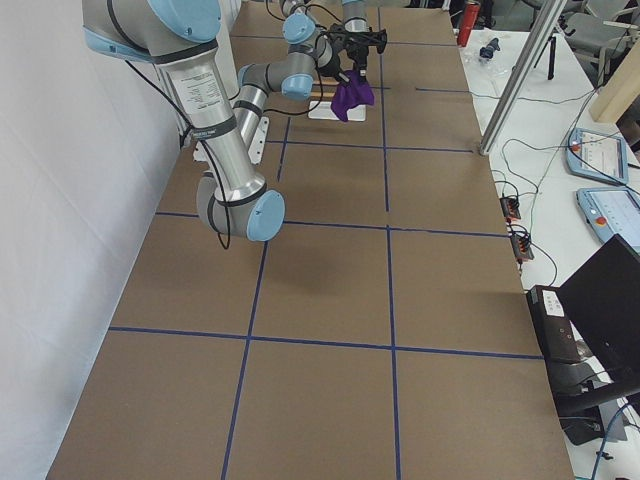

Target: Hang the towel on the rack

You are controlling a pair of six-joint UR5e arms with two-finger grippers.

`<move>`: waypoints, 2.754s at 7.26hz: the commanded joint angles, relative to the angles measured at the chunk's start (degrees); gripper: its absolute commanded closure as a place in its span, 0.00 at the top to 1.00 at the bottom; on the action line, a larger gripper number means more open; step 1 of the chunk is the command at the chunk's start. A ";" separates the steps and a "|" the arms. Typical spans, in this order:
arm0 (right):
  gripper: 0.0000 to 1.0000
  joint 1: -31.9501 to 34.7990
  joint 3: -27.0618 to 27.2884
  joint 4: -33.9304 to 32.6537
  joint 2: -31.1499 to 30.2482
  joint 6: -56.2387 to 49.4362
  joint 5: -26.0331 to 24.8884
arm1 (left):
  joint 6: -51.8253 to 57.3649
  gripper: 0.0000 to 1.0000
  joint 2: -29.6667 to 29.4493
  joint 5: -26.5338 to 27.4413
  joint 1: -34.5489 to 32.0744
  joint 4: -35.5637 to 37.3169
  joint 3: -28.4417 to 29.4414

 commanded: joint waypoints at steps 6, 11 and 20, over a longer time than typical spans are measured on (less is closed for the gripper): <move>0.00 0.03 0.08 0.00 -0.07 -0.09 0.35 | -0.06 0.00 0.25 -1.35 -0.17 -0.08 -0.97; 0.99 0.30 0.52 -0.70 -0.59 0.26 0.61 | -0.14 0.00 0.16 -1.35 -0.70 -0.17 -1.05; 1.00 18.89 9.95 -18.45 -18.61 0.00 16.67 | -19.10 0.00 8.40 18.54 -2.72 -0.26 -13.61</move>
